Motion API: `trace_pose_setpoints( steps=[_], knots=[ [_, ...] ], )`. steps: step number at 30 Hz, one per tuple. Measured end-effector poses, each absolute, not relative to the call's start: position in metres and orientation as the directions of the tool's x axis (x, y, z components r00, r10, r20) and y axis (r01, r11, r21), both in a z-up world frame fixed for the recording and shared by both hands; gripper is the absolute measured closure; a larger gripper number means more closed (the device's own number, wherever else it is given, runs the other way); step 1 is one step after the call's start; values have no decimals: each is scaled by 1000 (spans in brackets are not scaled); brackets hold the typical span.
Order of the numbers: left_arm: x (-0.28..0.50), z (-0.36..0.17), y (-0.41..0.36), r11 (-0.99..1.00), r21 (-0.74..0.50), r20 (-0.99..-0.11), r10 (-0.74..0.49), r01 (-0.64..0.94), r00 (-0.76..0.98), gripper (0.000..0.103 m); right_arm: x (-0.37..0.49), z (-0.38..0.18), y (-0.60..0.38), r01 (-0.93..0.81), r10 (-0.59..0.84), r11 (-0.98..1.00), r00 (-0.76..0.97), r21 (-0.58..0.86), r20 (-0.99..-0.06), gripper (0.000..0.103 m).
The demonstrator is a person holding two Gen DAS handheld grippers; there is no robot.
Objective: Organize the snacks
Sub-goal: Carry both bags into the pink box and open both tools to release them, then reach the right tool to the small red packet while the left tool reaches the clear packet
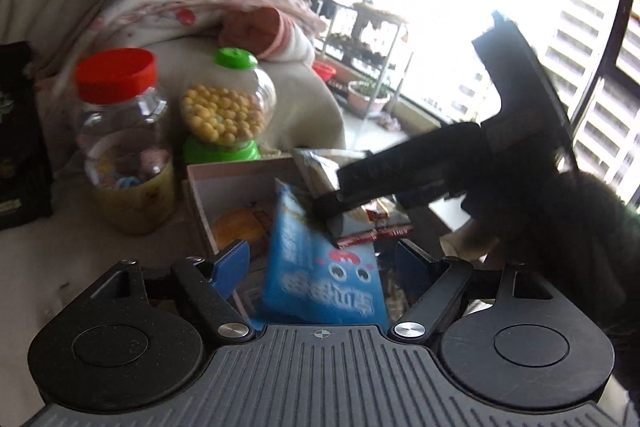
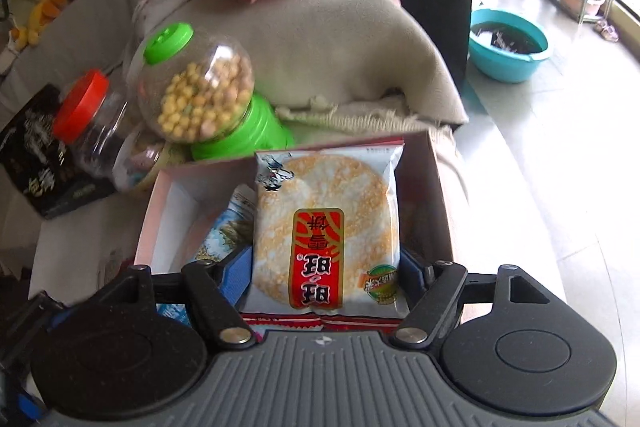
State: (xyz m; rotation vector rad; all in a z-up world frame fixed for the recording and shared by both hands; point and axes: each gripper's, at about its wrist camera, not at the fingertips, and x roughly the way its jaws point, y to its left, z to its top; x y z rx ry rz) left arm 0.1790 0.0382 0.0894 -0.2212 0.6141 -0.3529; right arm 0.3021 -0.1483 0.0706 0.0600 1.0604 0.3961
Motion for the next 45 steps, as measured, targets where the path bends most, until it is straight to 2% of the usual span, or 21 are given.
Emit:
trace_pose_setpoints(
  steps=[3,6,8,12,16,20,23,26,28,31,33,38,45],
  knots=[
    [160,94,63,904,-373,-486,-381,208,786,18,292,79,-157,-296,380,916,417,272,-825,26],
    [148,93,90,892,-429,-458,-349,140,817,18,287,97,-166,-286,363,926,488,247,-793,26],
    [141,89,110,887,-456,-452,-300,71,840,18,282,109,-166,-289,352,930,527,226,-773,21],
    [130,71,150,878,-467,-510,-171,-104,843,18,269,121,-147,-312,308,939,573,145,-759,19],
    [111,52,185,845,-484,-556,-96,-228,825,18,241,121,-105,-411,305,911,599,43,-740,19],
    [93,43,194,849,-467,-584,-84,-249,807,19,216,110,-47,-509,311,858,624,-71,-717,19],
    [83,43,187,892,-391,-596,-57,-227,801,19,207,101,-5,-587,347,804,592,-94,-727,19],
    [73,38,183,910,-358,-611,-60,-208,789,19,213,86,32,-629,354,775,507,-56,-786,26],
    [64,34,183,907,-372,-615,-83,-196,784,19,224,75,52,-623,319,779,486,-66,-814,45],
    [50,31,187,892,-416,-604,-124,-179,787,21,240,57,80,-587,210,783,558,-204,-803,64],
    [42,30,189,883,-437,-592,-140,-171,793,21,250,47,95,-551,138,780,613,-296,-778,65],
    [30,26,200,865,-468,-582,-146,-183,800,22,267,32,107,-539,70,779,582,-321,-810,66],
    [27,25,209,845,-494,-571,-138,-205,809,22,230,37,88,-617,152,768,437,-173,-887,66]
  ],
)
